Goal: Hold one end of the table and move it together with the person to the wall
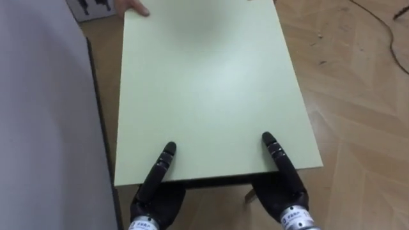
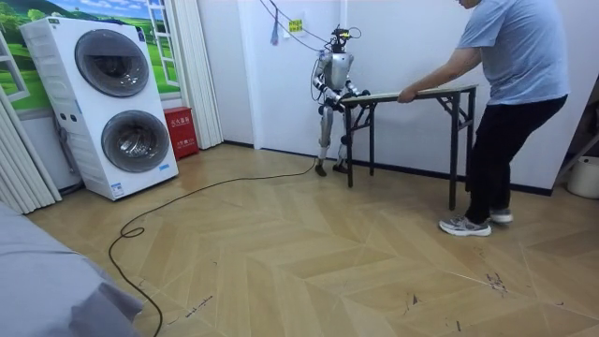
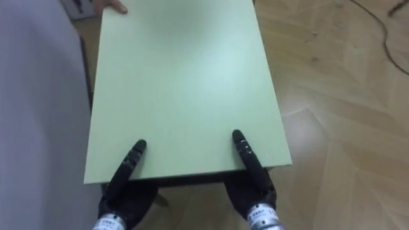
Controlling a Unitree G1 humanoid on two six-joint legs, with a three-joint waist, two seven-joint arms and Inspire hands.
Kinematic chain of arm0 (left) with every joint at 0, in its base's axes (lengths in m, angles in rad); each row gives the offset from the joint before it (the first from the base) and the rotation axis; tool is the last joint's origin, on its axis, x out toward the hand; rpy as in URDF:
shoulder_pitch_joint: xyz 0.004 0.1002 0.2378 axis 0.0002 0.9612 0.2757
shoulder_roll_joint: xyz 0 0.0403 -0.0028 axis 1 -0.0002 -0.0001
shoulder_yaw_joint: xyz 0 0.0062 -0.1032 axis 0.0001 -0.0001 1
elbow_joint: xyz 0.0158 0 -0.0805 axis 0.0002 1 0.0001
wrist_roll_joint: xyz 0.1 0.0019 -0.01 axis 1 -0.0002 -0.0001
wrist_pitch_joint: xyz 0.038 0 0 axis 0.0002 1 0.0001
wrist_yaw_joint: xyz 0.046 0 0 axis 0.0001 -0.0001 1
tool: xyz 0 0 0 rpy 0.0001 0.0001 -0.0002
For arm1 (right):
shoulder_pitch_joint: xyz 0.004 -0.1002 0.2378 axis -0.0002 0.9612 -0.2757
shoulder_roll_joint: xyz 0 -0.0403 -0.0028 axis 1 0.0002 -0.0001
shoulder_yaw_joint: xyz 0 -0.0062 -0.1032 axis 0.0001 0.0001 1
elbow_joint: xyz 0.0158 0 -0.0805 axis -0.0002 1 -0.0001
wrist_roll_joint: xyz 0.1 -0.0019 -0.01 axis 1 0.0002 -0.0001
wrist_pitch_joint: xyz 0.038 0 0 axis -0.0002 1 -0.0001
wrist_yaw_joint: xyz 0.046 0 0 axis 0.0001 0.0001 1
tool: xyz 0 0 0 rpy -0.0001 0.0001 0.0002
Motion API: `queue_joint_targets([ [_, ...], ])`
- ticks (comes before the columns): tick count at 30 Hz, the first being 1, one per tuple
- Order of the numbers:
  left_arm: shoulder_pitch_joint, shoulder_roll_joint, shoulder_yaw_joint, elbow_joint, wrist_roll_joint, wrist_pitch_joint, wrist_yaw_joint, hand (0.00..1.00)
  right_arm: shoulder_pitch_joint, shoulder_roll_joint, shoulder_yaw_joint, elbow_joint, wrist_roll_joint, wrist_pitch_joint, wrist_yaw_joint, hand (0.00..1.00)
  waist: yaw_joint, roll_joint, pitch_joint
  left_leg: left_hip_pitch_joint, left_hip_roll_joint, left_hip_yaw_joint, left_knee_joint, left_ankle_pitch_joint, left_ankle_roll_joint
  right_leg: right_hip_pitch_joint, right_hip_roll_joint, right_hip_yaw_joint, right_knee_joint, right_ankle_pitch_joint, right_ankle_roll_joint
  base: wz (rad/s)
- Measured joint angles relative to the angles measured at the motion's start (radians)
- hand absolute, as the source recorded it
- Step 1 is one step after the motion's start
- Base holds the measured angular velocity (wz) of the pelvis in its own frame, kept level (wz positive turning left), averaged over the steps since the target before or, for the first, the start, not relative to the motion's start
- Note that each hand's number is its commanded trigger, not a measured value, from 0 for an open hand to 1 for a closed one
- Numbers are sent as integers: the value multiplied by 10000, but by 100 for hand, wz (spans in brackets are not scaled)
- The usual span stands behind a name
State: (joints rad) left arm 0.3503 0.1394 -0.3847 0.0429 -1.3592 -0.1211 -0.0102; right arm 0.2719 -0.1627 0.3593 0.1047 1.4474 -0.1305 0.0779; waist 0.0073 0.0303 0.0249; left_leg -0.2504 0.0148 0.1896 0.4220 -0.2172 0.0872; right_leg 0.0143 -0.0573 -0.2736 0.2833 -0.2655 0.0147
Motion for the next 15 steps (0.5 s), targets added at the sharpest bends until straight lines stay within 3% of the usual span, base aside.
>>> queue_joint_targets([
  [5,169,-99,47,0,46,-21,-18,100,22,-91,51,0,-8,11,0,100,348,103,-13,76,-486,-88,-509,269,296,-498,-514,3,1043,-174,297,18],
  [7,239,-99,-14,6,44,-22,-18,100,106,-92,102,3,-28,10,-6,100,383,97,-11,163,-641,-502,-611,319,376,-896,-655,472,1505,-336,488,42],
  [9,239,17,-27,28,-23,-21,-17,100,198,-55,102,4,-17,13,-17,100,239,97,-11,177,-812,-899,-596,342,416,-1306,-669,862,975,-231,462,68],
  [11,239,142,-122,115,-18,-8,-6,100,366,-11,108,15,18,8,-23,100,107,83,1,357,-1002,-1302,-669,358,418,-1492,-711,984,760,295,417,84],
  [15,226,258,-85,117,40,-13,-6,100,407,146,136,27,50,11,-28,100,168,-33,-6,545,-1178,-1752,-1028,482,415,-934,-663,1078,231,380,477,43],
])
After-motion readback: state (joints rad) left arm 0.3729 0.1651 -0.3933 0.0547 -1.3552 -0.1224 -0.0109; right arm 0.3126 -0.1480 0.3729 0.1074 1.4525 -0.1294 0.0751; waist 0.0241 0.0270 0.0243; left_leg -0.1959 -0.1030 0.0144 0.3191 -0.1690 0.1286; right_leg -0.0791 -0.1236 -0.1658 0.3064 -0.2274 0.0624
